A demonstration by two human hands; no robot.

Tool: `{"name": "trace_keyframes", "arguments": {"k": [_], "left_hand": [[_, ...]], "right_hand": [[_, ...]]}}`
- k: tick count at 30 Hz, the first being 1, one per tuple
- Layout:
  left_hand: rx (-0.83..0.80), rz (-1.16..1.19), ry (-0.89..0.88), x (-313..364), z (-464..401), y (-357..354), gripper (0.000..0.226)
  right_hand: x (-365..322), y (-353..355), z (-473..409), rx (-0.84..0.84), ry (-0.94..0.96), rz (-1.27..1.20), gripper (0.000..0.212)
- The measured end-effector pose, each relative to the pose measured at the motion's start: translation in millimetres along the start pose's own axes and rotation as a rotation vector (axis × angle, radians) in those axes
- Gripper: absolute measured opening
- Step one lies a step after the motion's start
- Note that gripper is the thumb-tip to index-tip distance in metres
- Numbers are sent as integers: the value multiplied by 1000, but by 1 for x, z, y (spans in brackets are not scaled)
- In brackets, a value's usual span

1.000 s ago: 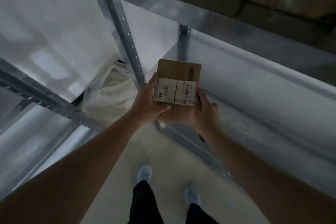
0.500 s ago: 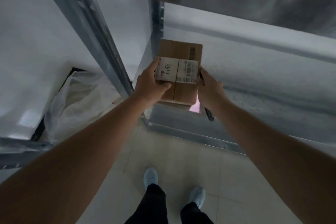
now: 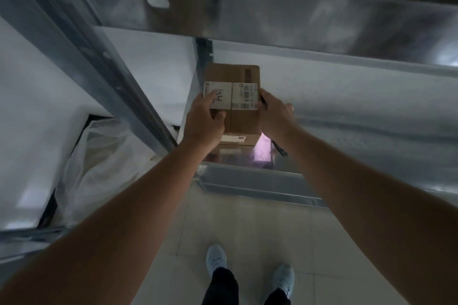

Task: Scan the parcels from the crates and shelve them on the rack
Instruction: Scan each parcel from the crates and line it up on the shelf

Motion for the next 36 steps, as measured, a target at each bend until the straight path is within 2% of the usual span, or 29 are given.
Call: {"name": "trace_keyframes", "arguments": {"k": [7,13,19,22,26,36], "left_hand": [[-62,12,11,4,-3,-4,56],[-87,-77,-10,6,-2,-4,55],[-21,-397,-181,25,9,-3,52],[-55,-528,-276,51,28,-5,53],[-125,-584,-411,93,62,-13,54],[-167,-670,-550,233,173,-62,57]], "right_hand": [[-2,4,11,52,-20,42,40],[-1,23,39,139,-46,25,49],[-8,42,82,181,105,-5,50],[-7,59,112,204,137,31,50],[5,93,158,259,164,64,51],[85,194,290,419,212,154,53]]}}
Point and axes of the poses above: each hand's wrist, its own z-axis away from the middle knuckle, its own y-axis out of the back of the hand, x = y × z, the point moved 5 cm from there along -z, towards the middle knuckle, and after that the axes turned 8 degrees about -x, right-handed, at the moved point
